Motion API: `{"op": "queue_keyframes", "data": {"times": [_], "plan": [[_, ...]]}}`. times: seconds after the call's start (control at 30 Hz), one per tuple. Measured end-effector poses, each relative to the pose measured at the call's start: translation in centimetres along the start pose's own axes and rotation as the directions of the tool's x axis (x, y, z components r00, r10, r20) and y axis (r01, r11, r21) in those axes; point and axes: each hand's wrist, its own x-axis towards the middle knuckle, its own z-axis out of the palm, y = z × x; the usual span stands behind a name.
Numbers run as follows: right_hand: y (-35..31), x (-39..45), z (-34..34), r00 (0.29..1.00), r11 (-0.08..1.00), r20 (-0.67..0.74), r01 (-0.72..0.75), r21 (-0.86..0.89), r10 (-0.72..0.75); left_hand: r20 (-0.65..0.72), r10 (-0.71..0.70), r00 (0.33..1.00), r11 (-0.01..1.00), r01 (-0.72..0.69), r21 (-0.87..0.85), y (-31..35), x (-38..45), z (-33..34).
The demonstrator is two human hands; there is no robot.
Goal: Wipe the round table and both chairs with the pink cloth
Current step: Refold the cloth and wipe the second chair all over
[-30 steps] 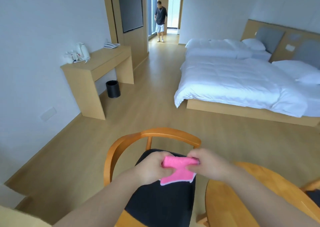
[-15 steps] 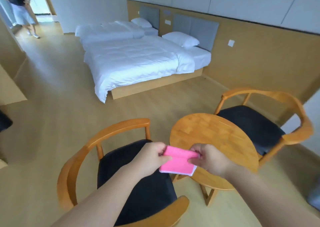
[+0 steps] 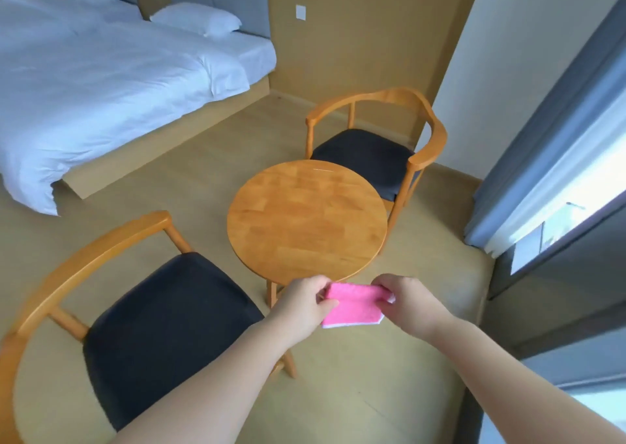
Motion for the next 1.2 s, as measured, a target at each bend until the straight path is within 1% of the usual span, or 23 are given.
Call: {"op": "queue_keyframes", "data": {"times": [0.1, 0.27, 0.37, 0.43, 0.53, 0.6, 0.67, 0.73, 0.8, 0.87, 0.93, 1.0, 1.1, 1.2], "plan": [[4.3, -0.9, 1.5, 0.997, 0.995, -0.04, -0.069, 0.074, 0.072, 0.04, -0.01, 0.999, 1.0, 0.01, -0.003, -1.0, 1.4, 4.9], [10.9, -2.6, 7.2, 0.963, 0.951, -0.106, -0.222, 0.217, 0.248, 0.137, -0.073, 0.988, 0.99, 0.088, -0.109, -5.0, 2.2, 13.0], [14.7, -2.8, 13.2, 0.922, 0.905, -0.15, -0.3, 0.302, 0.356, 0.168, -0.093, 0.981, 0.981, 0.119, -0.15, -9.8, 2.6, 17.9], [16.7, -2.3, 17.8, 0.897, 0.882, -0.169, -0.341, 0.325, 0.409, 0.166, -0.109, 0.98, 0.981, 0.133, -0.144, -14.0, 2.5, 21.0], [19.3, -0.1, 25.6, 0.897, 0.874, -0.164, -0.337, 0.351, 0.411, 0.141, -0.165, 0.976, 0.97, 0.187, -0.157, -21.2, 2.5, 24.6], [20.8, 2.1, 30.6, 0.906, 0.879, -0.178, -0.299, 0.371, 0.384, 0.078, -0.206, 0.975, 0.956, 0.217, -0.195, -26.4, 3.0, 26.7], [22.2, 4.1, 35.4, 0.908, 0.883, -0.221, -0.248, 0.398, 0.355, -0.026, -0.227, 0.974, 0.946, 0.213, -0.245, -31.1, 3.5, 28.7], [23.4, 5.8, 39.8, 0.908, 0.883, -0.261, -0.195, 0.427, 0.327, -0.146, -0.247, 0.958, 0.933, 0.195, -0.302, -35.1, 3.6, 30.9], [24.7, 7.6, 43.5, 0.91, 0.902, -0.324, -0.109, 0.417, 0.26, -0.276, -0.232, 0.933, 0.921, 0.12, -0.369, -38.4, 4.0, 32.6], [25.5, 9.4, 46.4, 0.909, 0.916, -0.383, 0.001, 0.402, 0.167, -0.393, -0.188, 0.9, 0.917, 0.018, -0.399, -41.1, 4.3, 34.0], [25.8, 10.8, 48.5, 0.891, 0.92, -0.449, 0.115, 0.376, 0.072, -0.505, -0.103, 0.857, 0.939, -0.083, -0.332, -43.1, 4.2, 35.0], [25.5, 11.7, 50.1, 0.85, 0.918, -0.527, 0.225, 0.326, -0.021, -0.595, 0.007, 0.804, 0.958, -0.177, -0.227, -44.2, 3.7, 35.3], [24.3, 12.3, 51.0, 0.799, 0.905, -0.588, 0.334, 0.264, -0.123, -0.622, 0.134, 0.772, 0.969, -0.234, -0.081, -44.6, 3.3, 34.1], [22.2, 12.1, 51.1, 0.783, 0.874, -0.592, 0.41, 0.26, -0.191, -0.662, 0.15, 0.735, 0.969, -0.243, -0.051, -44.1, 1.4, 31.9]]}}
